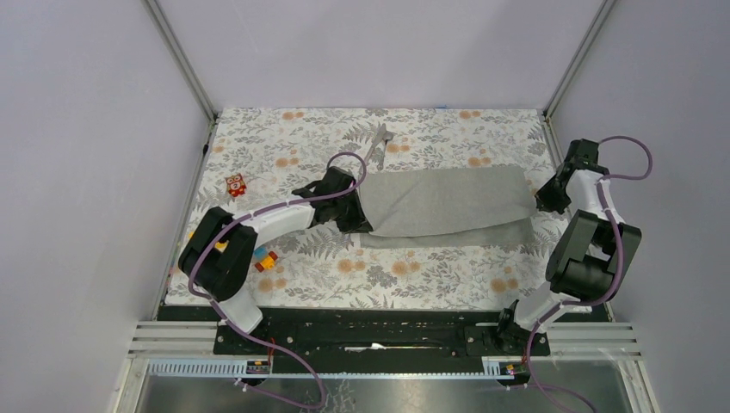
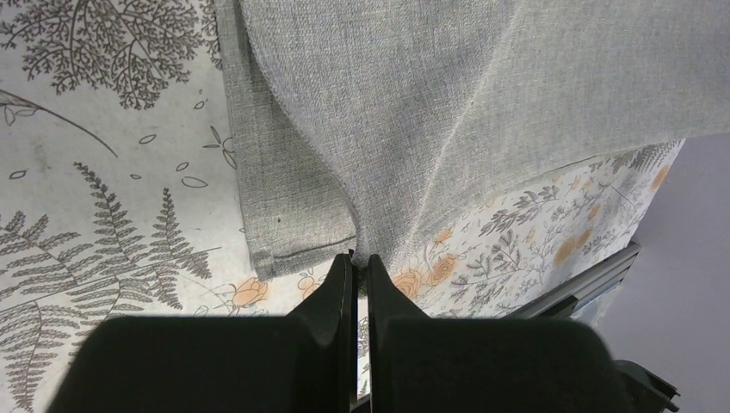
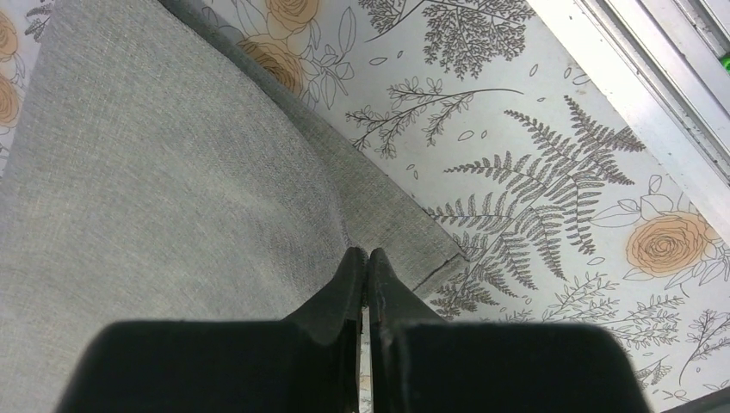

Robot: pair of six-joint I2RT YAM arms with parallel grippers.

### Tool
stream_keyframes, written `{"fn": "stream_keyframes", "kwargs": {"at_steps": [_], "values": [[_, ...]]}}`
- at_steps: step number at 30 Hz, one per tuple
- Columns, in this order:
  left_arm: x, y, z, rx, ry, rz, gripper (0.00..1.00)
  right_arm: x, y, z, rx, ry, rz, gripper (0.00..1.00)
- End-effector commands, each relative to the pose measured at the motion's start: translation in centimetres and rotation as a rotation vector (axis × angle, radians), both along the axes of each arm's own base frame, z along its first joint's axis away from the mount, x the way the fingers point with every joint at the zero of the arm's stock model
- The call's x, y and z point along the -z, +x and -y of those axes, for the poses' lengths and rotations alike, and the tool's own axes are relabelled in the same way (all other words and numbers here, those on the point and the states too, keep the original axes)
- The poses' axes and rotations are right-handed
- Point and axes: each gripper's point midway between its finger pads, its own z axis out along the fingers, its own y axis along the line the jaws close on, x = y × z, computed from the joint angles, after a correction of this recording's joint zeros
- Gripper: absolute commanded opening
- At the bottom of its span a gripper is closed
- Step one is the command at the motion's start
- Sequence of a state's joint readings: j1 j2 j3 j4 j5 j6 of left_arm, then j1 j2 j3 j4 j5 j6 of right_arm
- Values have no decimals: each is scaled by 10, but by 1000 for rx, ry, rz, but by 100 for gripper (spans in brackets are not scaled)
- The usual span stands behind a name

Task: Fold the napkin into a case and place the utensils inside
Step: Fold and flatten the napkin at the center of the board.

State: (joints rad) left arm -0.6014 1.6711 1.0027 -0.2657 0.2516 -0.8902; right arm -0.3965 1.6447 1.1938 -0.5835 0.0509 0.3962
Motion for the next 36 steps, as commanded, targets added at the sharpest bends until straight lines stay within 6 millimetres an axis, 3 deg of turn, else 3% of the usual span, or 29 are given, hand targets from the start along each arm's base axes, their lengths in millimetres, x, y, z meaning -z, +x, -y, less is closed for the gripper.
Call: {"fn": "stream_keyframes", "kwargs": {"at_steps": [1,7,21,36], "values": [[-7,-9,1,20,-31,-1,0,-2,-8,8,33,-32,14,0],[19,-22,-2,37,-2,-81,0,9,-14,5,66,3,73,0],[10,-20,-2,41,-4,-67,0,21,-26,13,96,-9,43,0],[42,-31,-9,55,85,-151,0,45,-39,12,116,5,-34,0]]}}
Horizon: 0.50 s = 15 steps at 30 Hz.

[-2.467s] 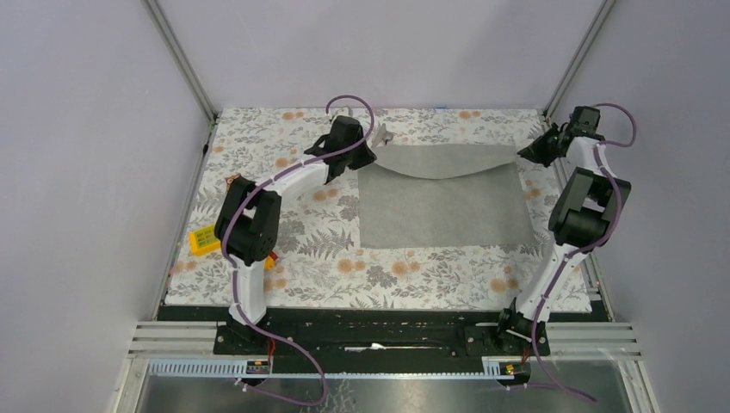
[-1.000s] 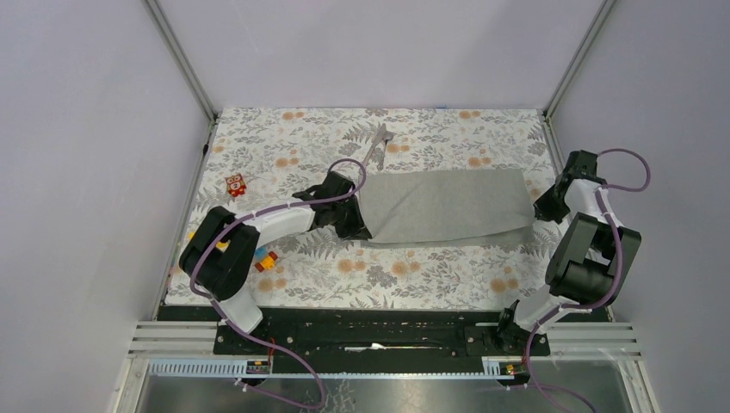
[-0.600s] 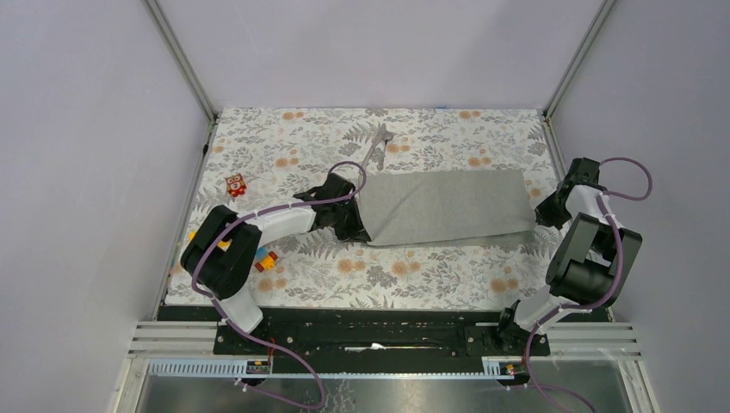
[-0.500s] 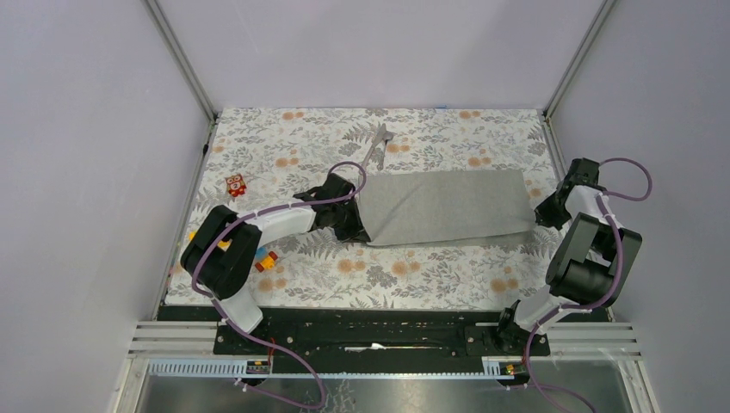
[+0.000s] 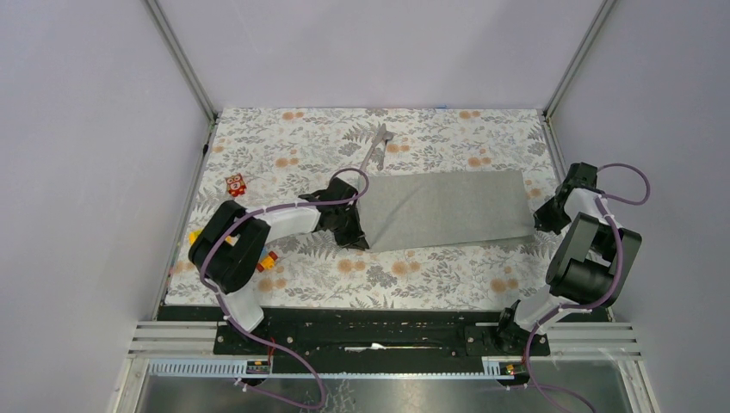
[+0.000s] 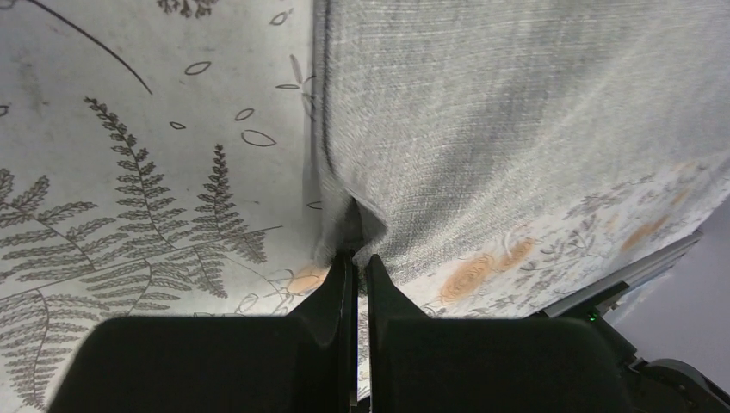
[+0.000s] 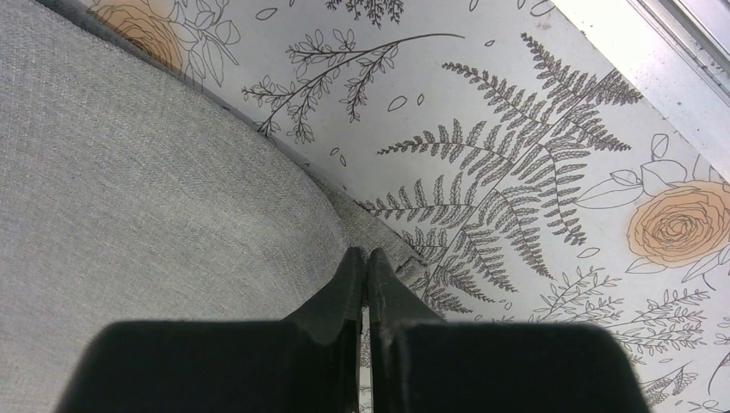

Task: Fold the napkin into a case and place the utensils inside
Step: Fold and flatten the napkin at the center of the board.

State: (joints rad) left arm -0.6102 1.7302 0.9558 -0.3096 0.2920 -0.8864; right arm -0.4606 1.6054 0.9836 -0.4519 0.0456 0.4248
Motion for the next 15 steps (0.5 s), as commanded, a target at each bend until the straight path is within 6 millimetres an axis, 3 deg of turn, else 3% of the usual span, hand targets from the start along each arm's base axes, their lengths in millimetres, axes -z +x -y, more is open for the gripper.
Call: {"fn": "stream_keyframes", "kwargs": {"at_steps": [1,15], "values": [[4,0,1,24,27,-11,0,3,-3,7,29,-26,-11,0],[10,0,-2,24,53,-17,0,2,-8,13,51,-60,-29,0]]}}
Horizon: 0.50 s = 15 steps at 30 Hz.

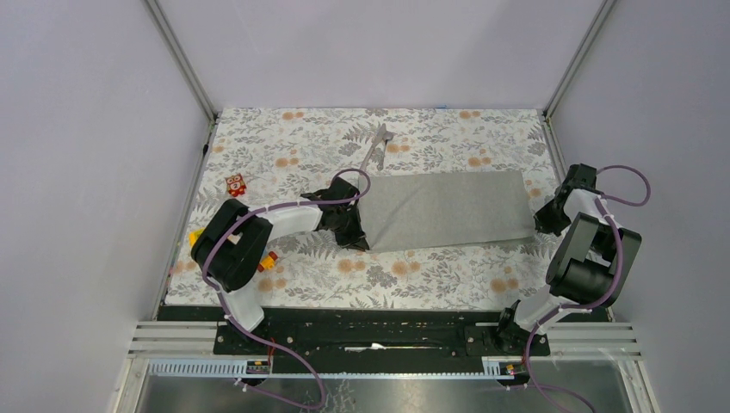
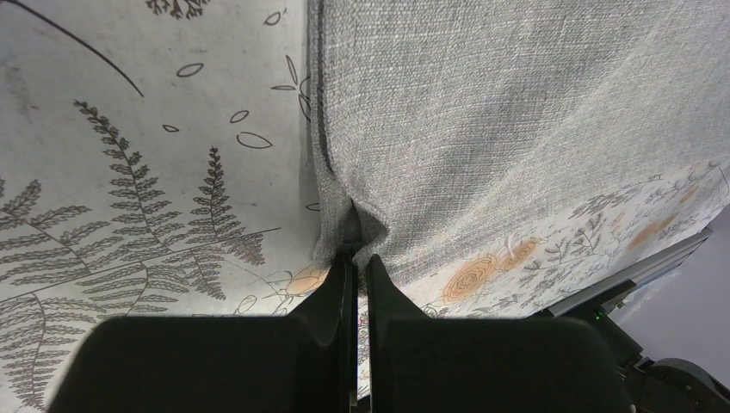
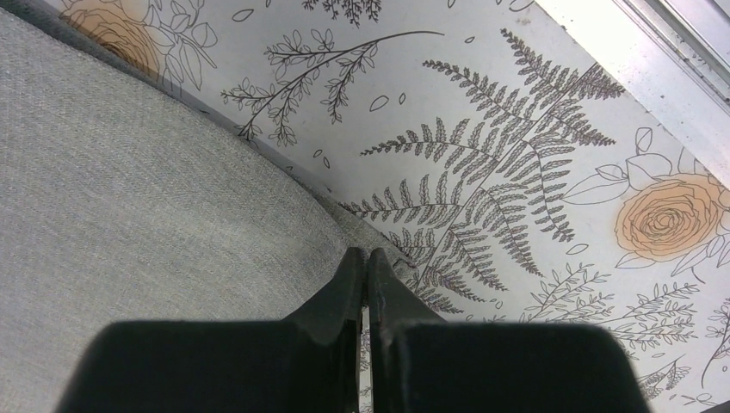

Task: Fold the napkin into a case and place the utensils inside
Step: Fold and flatten the napkin at the center of the board.

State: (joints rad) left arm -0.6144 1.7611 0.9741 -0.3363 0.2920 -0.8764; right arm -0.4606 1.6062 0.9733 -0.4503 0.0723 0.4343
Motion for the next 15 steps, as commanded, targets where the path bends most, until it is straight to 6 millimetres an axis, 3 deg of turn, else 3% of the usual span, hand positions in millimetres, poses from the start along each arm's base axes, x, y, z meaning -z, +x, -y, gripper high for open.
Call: {"fn": "stream_keyframes", "kwargs": {"at_steps": [1,4,11,15], "values": [[4,3,-2,12,33,7,0,-1,-3,10,30,-43,-8,0],[0,5,0,11,26,13,0,-3,-1,9,21,-38,4,0],[-35,28,-3,-17,44,148,0,-9,4,11,21,-48,26,0],[-34,32,3,-3,39,129,0,-10,3,11,24,-51,26,0]]}}
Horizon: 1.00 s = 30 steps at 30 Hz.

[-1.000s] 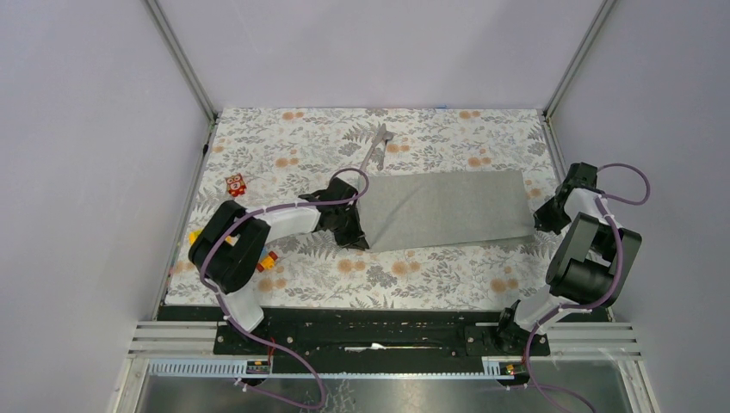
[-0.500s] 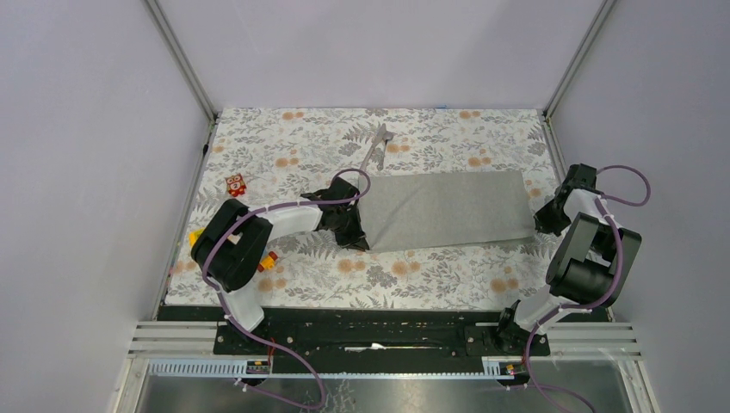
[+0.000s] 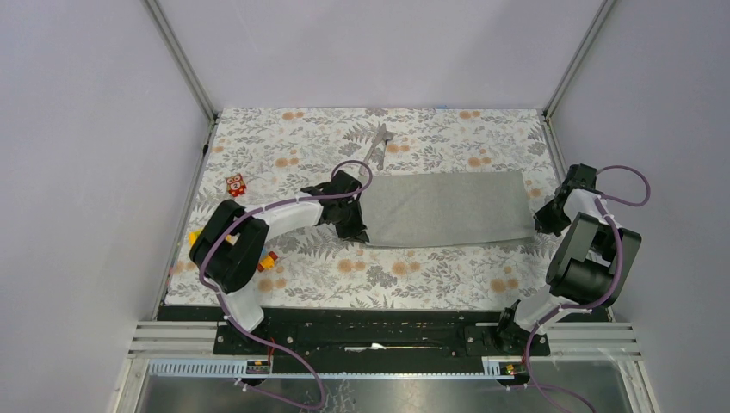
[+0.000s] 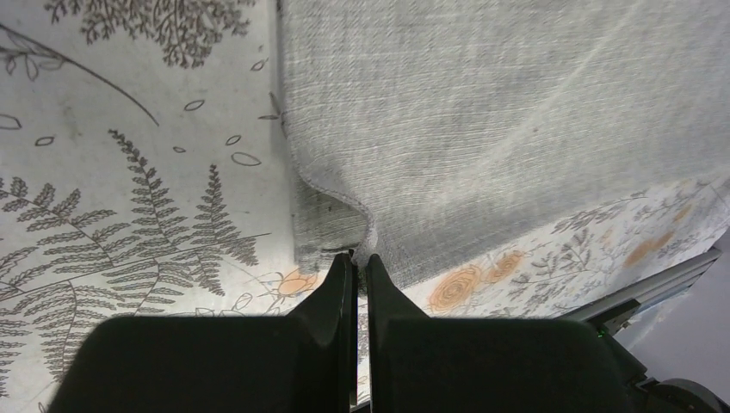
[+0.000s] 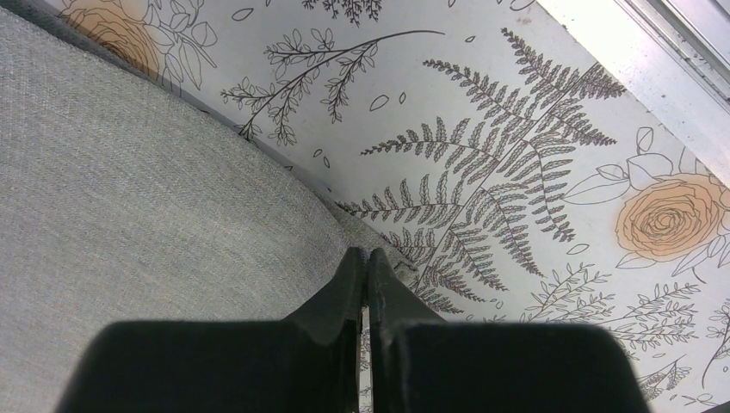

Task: Fold the napkin into a case and place the utensils inside
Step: Fold and flatten the napkin at the center of the board.

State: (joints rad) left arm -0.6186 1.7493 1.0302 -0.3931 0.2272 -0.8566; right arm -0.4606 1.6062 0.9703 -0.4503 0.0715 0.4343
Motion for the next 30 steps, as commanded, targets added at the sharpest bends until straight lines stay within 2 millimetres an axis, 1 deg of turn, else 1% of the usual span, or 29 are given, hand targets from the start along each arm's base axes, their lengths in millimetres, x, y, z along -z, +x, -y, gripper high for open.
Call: {"fn": "stream_keyframes", "kwargs": {"at_steps": [1,8,12,14,16,17,18,19,21,24,25,28,29,30], "values": [[-19,18,7,7,-9,70,0,-11,4,12,24,-54,29,0],[-5,18,0,6,33,59,0,-12,5,12,21,-54,36,0],[7,11,-7,2,65,34,0,-9,7,9,13,-37,39,0],[10,10,-9,1,68,33,0,-10,8,8,12,-33,45,0],[4,10,-8,4,58,41,0,-15,14,5,-1,-14,74,0],[-3,12,-5,4,43,58,0,-20,19,1,-13,5,99,0],[-12,17,-3,3,30,83,0,-30,28,-2,-32,23,144,0],[-25,24,0,1,13,118,0,-41,39,-8,-58,50,199,0],[-51,45,6,-9,-9,213,0,-63,60,-17,-96,95,318,0],[-94,90,3,-75,-29,346,0,-91,97,-26,-141,185,448,0],[-108,106,3,-90,-45,391,0,-98,110,-28,-156,213,479,0],[-146,153,0,-123,-81,506,0,-119,148,-26,-196,268,572,0],[-153,170,-2,-134,-83,533,0,-129,160,-24,-204,281,613,0],[-168,183,-4,-138,-96,571,0,-137,174,-23,-210,295,655,0]]}}
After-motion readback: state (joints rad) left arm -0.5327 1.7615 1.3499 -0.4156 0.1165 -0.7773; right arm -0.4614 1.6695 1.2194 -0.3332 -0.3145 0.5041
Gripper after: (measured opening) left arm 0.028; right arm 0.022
